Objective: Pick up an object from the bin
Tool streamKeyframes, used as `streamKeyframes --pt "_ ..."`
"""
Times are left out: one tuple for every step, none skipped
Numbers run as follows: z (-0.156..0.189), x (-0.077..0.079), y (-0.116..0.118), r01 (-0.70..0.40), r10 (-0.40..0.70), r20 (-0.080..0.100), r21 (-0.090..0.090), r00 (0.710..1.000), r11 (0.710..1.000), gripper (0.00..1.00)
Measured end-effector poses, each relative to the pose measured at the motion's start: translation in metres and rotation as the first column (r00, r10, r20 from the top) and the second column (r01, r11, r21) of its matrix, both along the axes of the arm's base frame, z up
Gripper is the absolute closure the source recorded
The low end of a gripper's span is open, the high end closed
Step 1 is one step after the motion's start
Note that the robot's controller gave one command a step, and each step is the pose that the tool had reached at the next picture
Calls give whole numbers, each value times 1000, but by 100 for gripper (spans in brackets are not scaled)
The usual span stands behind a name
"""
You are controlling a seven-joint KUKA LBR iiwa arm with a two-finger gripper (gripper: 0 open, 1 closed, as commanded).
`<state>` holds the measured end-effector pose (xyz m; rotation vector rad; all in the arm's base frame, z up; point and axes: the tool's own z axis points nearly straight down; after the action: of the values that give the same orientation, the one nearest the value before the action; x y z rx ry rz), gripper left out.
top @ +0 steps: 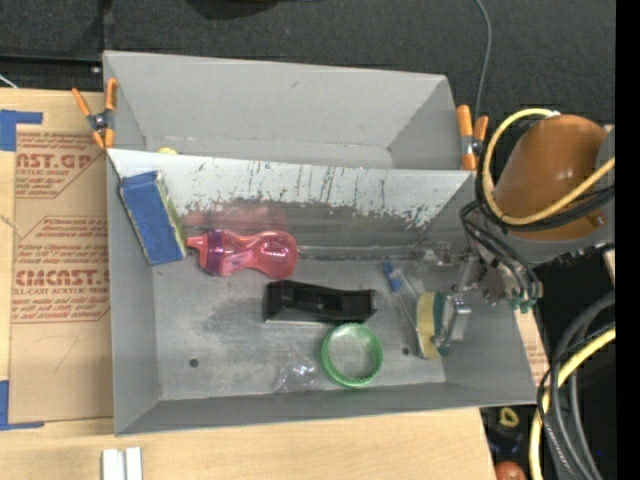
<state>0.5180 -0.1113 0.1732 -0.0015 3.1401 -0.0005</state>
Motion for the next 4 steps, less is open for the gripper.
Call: streamKeyframes --pt "0 0 0 0 0 0 0 1000 1000 0" --pt "-72 61 25 10 -10 0 3 1000 1000 0" --pt "-35 53 89 44 -44 10 1 999 999 0" --pt "-107 27 83 -64 64 -6 -1 998 998 0"
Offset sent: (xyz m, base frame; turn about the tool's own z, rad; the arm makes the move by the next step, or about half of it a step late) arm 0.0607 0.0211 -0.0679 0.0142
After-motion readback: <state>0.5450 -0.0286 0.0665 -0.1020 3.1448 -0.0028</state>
